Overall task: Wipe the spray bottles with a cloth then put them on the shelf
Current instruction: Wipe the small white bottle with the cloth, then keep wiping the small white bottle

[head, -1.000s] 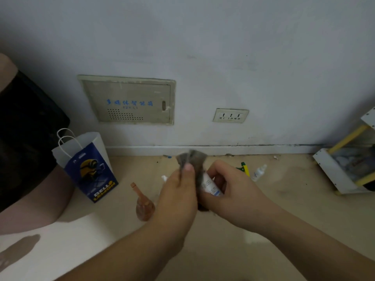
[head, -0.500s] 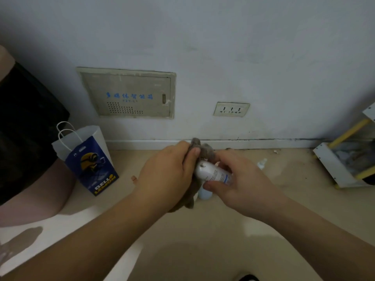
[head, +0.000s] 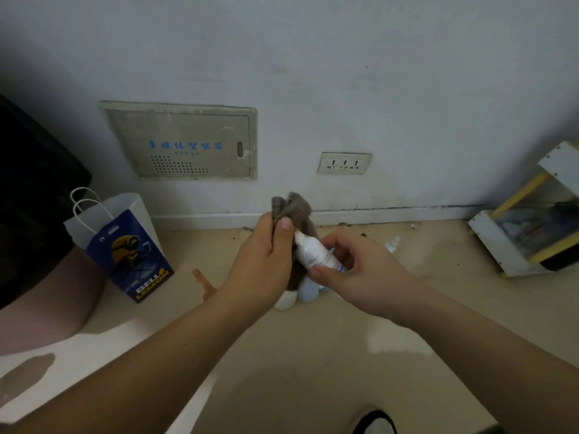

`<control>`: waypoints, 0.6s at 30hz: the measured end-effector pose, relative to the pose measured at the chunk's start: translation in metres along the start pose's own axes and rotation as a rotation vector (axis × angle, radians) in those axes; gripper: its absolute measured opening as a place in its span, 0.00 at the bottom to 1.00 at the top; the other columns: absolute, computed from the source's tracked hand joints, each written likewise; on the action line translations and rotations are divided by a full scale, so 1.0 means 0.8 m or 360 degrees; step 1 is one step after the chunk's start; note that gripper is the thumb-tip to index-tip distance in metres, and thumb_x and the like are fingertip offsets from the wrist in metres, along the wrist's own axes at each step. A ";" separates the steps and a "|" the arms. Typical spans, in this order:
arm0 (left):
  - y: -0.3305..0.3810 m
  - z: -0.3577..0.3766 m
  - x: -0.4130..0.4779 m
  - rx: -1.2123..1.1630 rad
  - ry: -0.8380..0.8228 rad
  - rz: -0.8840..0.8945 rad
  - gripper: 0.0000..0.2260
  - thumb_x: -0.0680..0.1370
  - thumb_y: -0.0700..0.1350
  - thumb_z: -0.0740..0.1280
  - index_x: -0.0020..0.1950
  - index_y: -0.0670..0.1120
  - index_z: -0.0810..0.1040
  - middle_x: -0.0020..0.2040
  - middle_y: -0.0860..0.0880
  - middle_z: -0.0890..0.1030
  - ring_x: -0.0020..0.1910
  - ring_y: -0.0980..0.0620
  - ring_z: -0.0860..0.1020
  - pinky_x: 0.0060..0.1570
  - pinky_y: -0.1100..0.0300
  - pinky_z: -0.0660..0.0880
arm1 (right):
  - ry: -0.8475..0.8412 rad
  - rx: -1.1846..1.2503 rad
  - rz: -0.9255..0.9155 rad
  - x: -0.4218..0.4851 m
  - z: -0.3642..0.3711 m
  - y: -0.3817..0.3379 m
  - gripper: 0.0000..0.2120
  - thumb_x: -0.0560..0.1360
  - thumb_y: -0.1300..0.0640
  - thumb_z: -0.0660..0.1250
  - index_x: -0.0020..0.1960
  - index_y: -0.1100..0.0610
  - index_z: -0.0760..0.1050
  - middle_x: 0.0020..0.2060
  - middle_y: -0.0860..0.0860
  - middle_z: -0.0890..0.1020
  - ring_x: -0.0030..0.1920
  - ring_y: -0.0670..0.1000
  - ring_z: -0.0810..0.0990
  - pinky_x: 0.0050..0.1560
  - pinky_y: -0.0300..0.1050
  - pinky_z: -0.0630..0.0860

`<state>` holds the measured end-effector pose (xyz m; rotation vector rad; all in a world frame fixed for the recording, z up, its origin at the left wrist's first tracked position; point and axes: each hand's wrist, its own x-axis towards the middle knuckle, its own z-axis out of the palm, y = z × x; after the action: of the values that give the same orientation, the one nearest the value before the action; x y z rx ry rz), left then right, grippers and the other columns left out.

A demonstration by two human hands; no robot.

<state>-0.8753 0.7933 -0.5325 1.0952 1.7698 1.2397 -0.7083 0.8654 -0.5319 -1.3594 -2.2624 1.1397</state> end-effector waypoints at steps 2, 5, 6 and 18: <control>-0.002 0.007 0.000 0.0119 0.0033 -0.0022 0.14 0.86 0.56 0.54 0.58 0.50 0.76 0.48 0.52 0.81 0.51 0.51 0.80 0.55 0.48 0.78 | -0.0046 0.0205 0.0133 -0.002 -0.002 0.003 0.11 0.75 0.51 0.77 0.55 0.47 0.80 0.44 0.50 0.82 0.42 0.50 0.80 0.43 0.46 0.79; 0.006 0.009 -0.001 0.0491 -0.0075 0.0075 0.14 0.86 0.54 0.54 0.57 0.49 0.75 0.46 0.49 0.81 0.45 0.50 0.79 0.46 0.52 0.76 | 0.0006 0.0347 0.0321 -0.001 -0.011 0.012 0.11 0.73 0.56 0.79 0.53 0.50 0.81 0.45 0.53 0.84 0.43 0.54 0.83 0.46 0.51 0.82; 0.007 0.012 -0.002 0.0558 -0.0102 0.0077 0.14 0.86 0.54 0.54 0.53 0.49 0.75 0.44 0.49 0.80 0.42 0.51 0.78 0.42 0.54 0.74 | 0.0036 0.0352 0.0363 -0.001 -0.015 0.014 0.11 0.73 0.56 0.79 0.53 0.50 0.81 0.46 0.54 0.84 0.44 0.55 0.85 0.47 0.51 0.84; 0.001 0.070 0.013 0.0368 -0.0326 -0.0325 0.17 0.86 0.53 0.57 0.49 0.43 0.78 0.43 0.42 0.80 0.42 0.46 0.78 0.46 0.53 0.73 | 0.0334 0.0292 0.0451 0.016 -0.086 0.063 0.15 0.71 0.57 0.78 0.51 0.63 0.78 0.41 0.56 0.80 0.40 0.53 0.80 0.39 0.49 0.78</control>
<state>-0.8297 0.8233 -0.5488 1.0946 1.8448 0.7871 -0.6436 0.9224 -0.5262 -1.6725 -1.8151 1.1922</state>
